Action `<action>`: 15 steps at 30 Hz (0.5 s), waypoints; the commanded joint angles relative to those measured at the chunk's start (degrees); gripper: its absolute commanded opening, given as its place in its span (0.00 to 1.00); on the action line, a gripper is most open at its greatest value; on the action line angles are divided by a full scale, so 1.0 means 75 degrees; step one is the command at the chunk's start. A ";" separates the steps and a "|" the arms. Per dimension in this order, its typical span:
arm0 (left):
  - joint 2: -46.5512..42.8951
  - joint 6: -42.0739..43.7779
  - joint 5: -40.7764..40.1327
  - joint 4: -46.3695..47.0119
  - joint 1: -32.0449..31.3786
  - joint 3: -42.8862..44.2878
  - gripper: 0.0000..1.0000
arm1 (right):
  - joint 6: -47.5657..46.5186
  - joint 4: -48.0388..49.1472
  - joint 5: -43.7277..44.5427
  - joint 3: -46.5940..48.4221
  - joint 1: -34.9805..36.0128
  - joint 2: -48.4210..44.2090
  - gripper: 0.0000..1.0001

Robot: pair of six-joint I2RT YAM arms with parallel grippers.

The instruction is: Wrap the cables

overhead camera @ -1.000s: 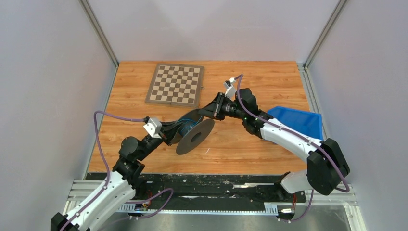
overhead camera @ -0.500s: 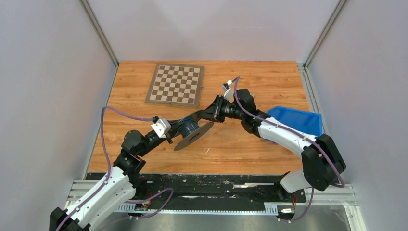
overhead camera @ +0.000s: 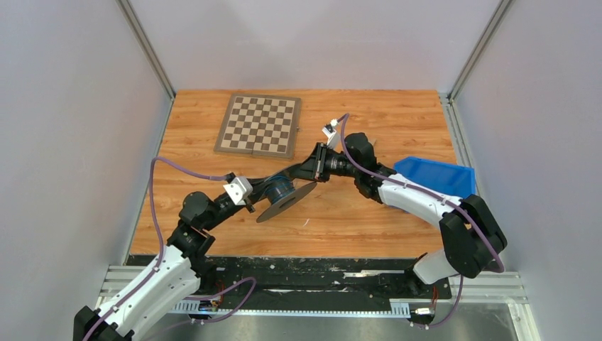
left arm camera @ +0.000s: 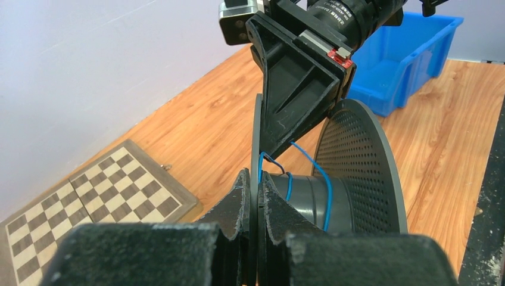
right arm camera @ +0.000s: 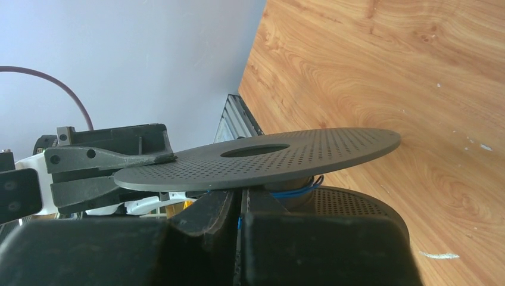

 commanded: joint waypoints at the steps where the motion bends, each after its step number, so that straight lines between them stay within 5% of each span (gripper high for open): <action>1: -0.0107 0.0100 -0.0154 0.1580 0.0026 0.0469 0.00 | 0.0503 0.0039 -0.0296 0.0020 0.0122 0.0127 0.08; 15: 0.0546 0.0019 -0.1198 -0.0586 0.0025 0.1361 0.00 | 0.0654 -0.0233 -0.0122 -0.0215 -0.0159 0.0288 0.12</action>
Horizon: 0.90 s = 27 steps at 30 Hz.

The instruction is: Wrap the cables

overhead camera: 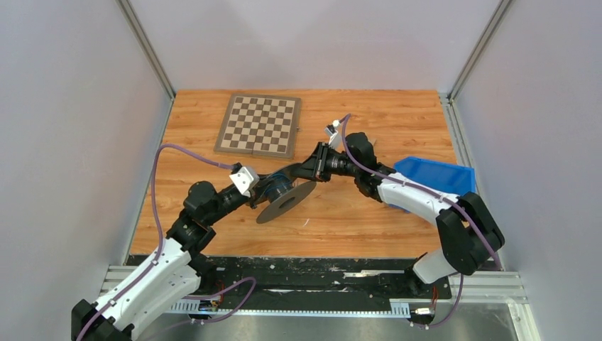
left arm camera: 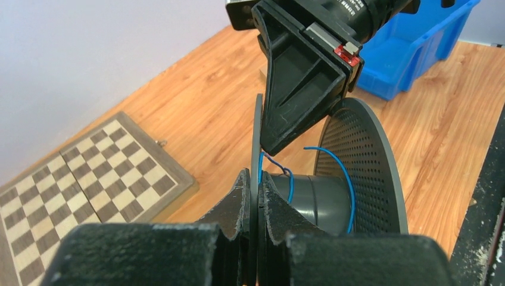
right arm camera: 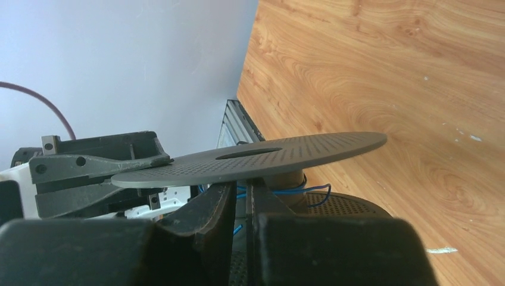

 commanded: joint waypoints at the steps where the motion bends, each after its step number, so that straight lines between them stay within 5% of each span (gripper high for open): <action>1: 0.0097 -0.0027 -0.0858 0.0435 0.0050 0.0587 0.00 | 0.0311 -0.0182 -0.0143 -0.0231 -0.0081 0.0186 0.12; 27: 0.0221 -0.0220 -0.0796 0.0200 0.0051 0.0510 0.00 | 0.0159 -0.0124 -0.0121 -0.0484 -0.0636 -0.0106 0.27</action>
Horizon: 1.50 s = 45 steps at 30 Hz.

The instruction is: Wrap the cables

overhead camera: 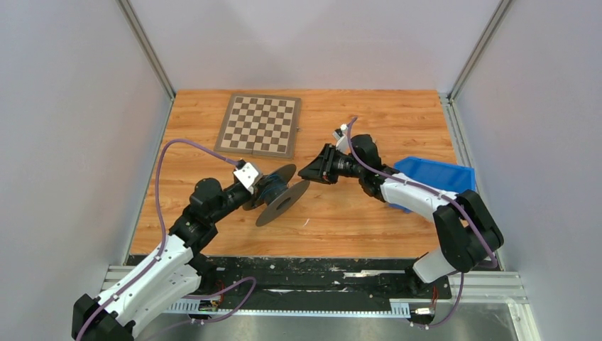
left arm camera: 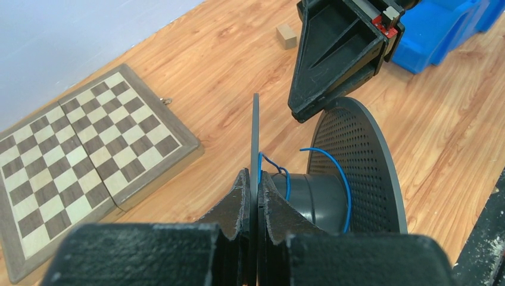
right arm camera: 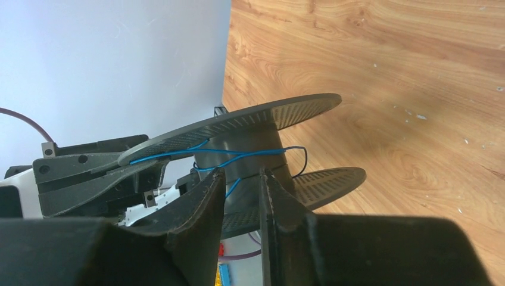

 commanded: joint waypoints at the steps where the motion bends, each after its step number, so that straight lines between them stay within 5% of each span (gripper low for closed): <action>1: -0.0203 -0.0110 -0.0104 0.0936 0.0049 0.0416 0.00 | -0.0031 -0.0018 -0.0085 -0.0131 -0.0163 -0.0303 0.27; 19: -0.0218 -0.0683 -0.0148 0.0169 0.0069 0.0753 0.00 | -0.1173 0.0191 -0.0440 -0.0590 -0.1326 -0.1370 0.38; 28: 0.0423 -0.2333 0.1020 -0.1664 0.0376 0.2090 0.00 | -0.3425 0.2502 -0.2264 -0.1654 -0.1996 -0.3304 0.46; 32: 0.0642 -0.2934 0.1844 -0.2163 0.0685 0.2572 0.00 | -0.3571 0.3062 -0.3711 -0.1788 -0.1845 -0.3516 0.60; 38: 0.0761 -0.3581 0.2823 -0.2183 0.0897 0.2795 0.00 | -0.4616 0.1944 -0.4463 -0.1312 -0.1224 -0.3229 0.81; 45: 0.0749 -0.3634 0.3248 -0.2270 0.0978 0.2909 0.00 | -0.5412 0.0839 -0.4358 -0.0745 -0.0996 -0.2929 0.82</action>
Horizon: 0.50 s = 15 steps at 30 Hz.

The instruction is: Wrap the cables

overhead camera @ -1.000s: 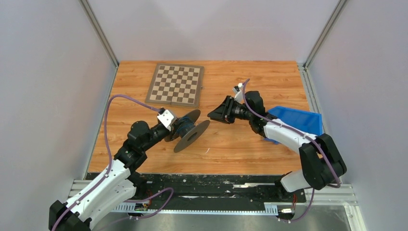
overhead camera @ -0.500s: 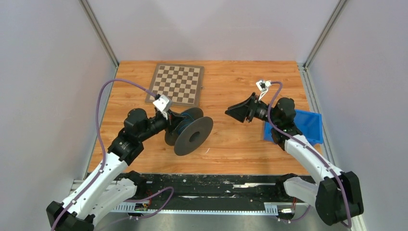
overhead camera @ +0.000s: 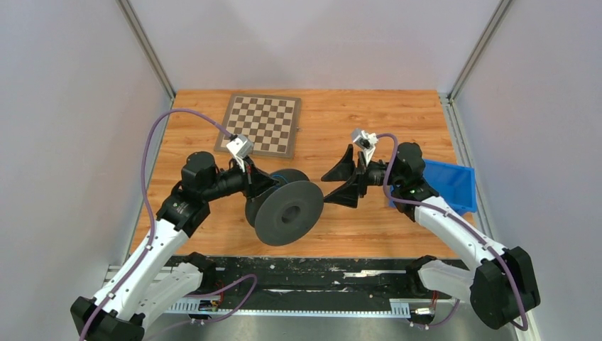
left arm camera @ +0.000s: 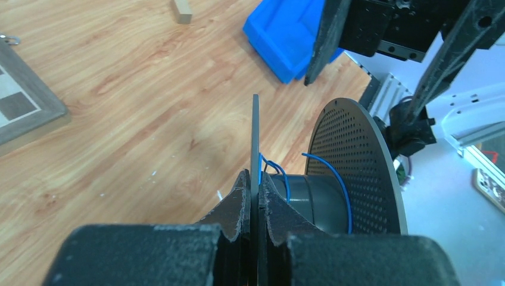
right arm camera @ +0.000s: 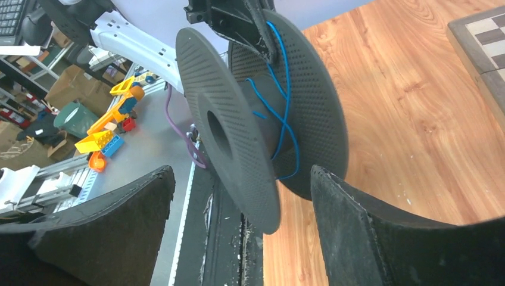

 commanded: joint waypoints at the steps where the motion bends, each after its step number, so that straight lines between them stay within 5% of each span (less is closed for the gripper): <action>1: -0.0128 -0.0367 0.0728 0.0437 0.0081 0.0495 0.00 | -0.0788 -0.0529 -0.0253 0.0650 0.0103 0.0303 0.82; 10: -0.0082 -0.0631 0.1020 0.0672 0.0189 0.0427 0.00 | -0.0531 -0.0250 -0.0586 0.1003 0.0750 0.0941 0.78; 15: 0.0066 -0.0727 0.1221 0.0792 0.0248 0.0405 0.00 | 0.0229 0.0599 -0.0621 0.0953 0.1196 0.1274 0.61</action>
